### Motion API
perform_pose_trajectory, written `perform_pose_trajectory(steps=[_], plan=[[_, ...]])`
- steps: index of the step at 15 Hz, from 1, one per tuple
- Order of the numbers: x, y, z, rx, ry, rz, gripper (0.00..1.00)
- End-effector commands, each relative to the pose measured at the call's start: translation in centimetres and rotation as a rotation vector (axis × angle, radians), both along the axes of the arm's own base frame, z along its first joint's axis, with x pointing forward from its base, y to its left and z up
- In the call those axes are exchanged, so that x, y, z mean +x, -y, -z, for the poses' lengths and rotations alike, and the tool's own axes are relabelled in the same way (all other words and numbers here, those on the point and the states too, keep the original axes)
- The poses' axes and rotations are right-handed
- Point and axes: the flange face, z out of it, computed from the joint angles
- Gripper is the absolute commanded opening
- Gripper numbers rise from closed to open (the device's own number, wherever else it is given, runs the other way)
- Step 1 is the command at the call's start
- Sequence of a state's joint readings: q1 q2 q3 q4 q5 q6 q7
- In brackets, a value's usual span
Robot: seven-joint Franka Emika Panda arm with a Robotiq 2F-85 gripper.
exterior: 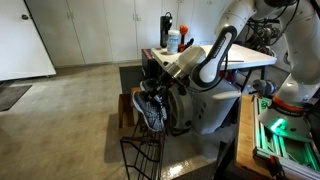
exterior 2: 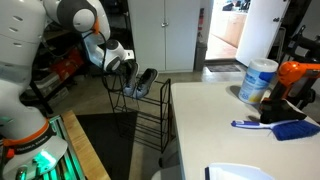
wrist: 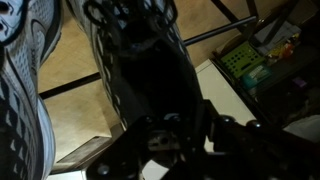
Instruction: Pick up the shoe on the right side of the shoe rack and move it on the left side of the shoe on the shoe rack
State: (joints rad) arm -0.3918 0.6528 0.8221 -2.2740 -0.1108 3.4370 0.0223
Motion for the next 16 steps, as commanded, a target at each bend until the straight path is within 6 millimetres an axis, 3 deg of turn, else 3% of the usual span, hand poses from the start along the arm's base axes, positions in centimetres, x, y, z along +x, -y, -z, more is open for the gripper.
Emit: perform_pose_trajectory(steps=[1,2,8,10,12,16], plan=[[0.5,0.5,0.3,0.012,0.011,0.011,0.07],[0.6,0.6,0.3,0.012,0.009,0.014,0.29],[1.2,0.9,-0.1,0.01,0.011,0.03,0.74],[1.3,0.9,-0.2,0.009,0.01,0.03,0.83],[1.3,0.8,-0.3,0.01,0.008,0.028,1.0],[1.2,0.5,-0.9,0.005,0.006,0.03,1.0]])
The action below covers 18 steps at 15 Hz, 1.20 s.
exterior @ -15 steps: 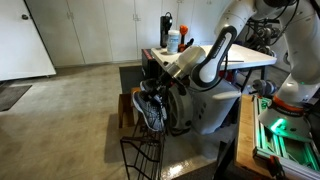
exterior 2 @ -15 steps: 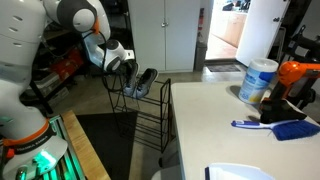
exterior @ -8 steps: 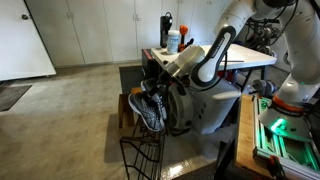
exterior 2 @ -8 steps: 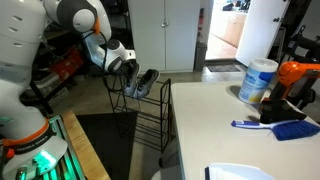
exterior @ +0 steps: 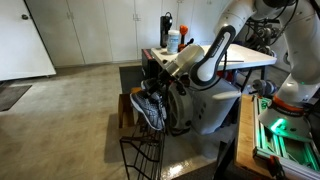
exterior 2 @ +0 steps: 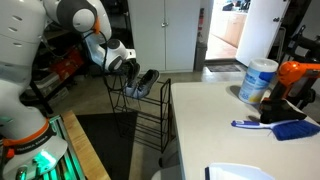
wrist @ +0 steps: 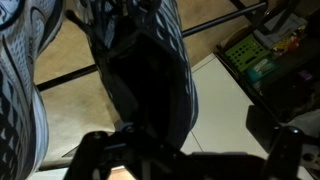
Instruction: Pick up the shoe on the right side of the shoe rack and move it on the left side of the shoe on the shoe rack
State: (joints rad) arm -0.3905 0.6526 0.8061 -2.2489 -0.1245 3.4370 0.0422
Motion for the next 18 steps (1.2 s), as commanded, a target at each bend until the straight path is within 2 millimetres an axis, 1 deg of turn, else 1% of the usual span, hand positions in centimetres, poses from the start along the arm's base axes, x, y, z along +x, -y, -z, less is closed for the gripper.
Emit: perform_pose_trajectory(steps=[1,4,6,11,14,18], plan=[[0.0,-0.2,-0.4,0.0,-0.008,0.007,1.0],[-0.3,-0.5,-0.8,-0.013,-0.043,0.035,1.0],[-0.6,-0.6,-1.5,-0.022,-0.046,0.057,1.0],[-0.4,0.2,-2.8,-0.073,-0.066,0.129,1.0],[0.0,0.5,-2.5,-0.104,-0.111,0.146,1.0],[0.0,0.3,-2.9,-0.126,-0.117,0.139,1.0]])
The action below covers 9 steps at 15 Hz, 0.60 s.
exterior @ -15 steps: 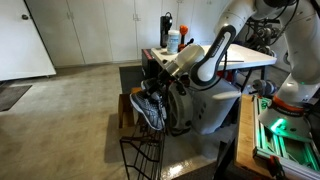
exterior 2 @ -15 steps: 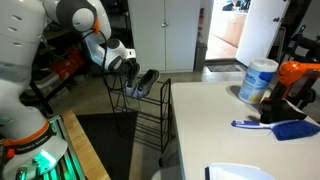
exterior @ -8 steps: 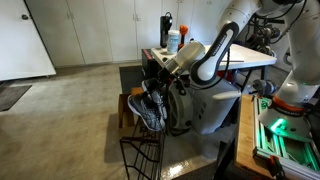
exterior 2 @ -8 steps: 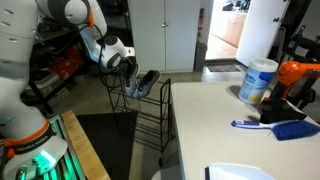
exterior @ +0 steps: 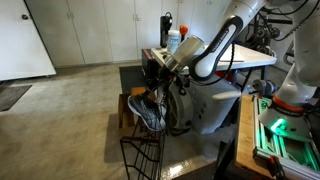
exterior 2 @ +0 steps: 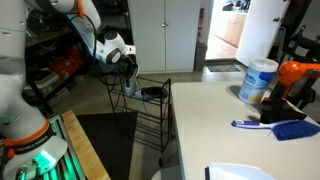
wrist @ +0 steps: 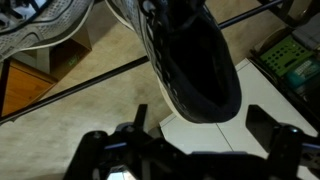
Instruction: Pick up the shoe on the right side of the shoe rack and move it on the left side of the shoe on the shoe rack
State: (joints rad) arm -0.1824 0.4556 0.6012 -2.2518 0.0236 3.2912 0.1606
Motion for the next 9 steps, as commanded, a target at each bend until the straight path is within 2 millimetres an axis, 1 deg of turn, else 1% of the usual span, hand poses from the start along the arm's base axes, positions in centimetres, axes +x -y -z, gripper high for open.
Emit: perform_pose_trajectory(steps=[1,5,7,8,9], plan=[[-0.3,-0.2,-0.6,-0.023,-0.022,0.009,1.0],[-0.4,-0.2,-1.0,-0.035,-0.019,0.004,1.0],[-0.8,0.3,-1.4,-0.045,-0.048,0.031,1.0],[-0.9,1.7,-1.9,-0.048,-0.087,0.105,1.0],[-0.8,2.5,-1.9,-0.037,-0.117,0.151,1.0]])
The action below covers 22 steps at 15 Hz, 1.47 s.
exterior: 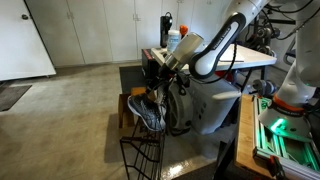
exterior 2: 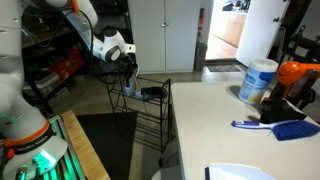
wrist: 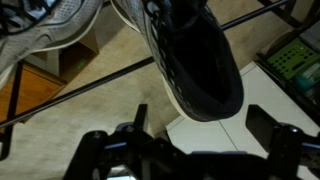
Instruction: Pick up the shoe on the right side of the shoe rack and move it on the left side of the shoe on the shoe rack
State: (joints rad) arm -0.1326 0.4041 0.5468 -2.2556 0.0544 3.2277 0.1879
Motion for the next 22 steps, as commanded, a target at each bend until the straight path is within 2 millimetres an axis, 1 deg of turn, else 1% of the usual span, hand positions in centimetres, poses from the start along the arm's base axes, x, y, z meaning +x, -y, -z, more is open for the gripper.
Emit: perform_pose_trajectory(steps=[1,2,4,5,7,9,12,14,15,18,22], plan=[[-0.3,3.8,-0.8,0.003,-0.1,0.172,1.0],[0.3,1.8,-0.4,0.001,-0.05,0.086,1.0],[0.5,3.3,-0.8,0.003,-0.067,0.138,1.0],[0.5,3.6,-0.9,0.002,-0.069,0.148,1.0],[0.3,3.6,-0.8,0.004,-0.073,0.152,1.0],[2.2,6.7,-0.4,0.055,-0.111,0.309,1.0],[3.9,11.6,0.3,0.073,-0.117,0.468,1.0],[4.8,14.2,1.2,0.093,-0.146,0.558,1.0],[5.3,15.2,2.2,0.101,-0.189,0.598,1.0],[6.6,16.9,4.5,0.141,-0.271,0.693,1.0],[8.1,16.8,6.4,0.222,-0.36,0.74,1.0]])
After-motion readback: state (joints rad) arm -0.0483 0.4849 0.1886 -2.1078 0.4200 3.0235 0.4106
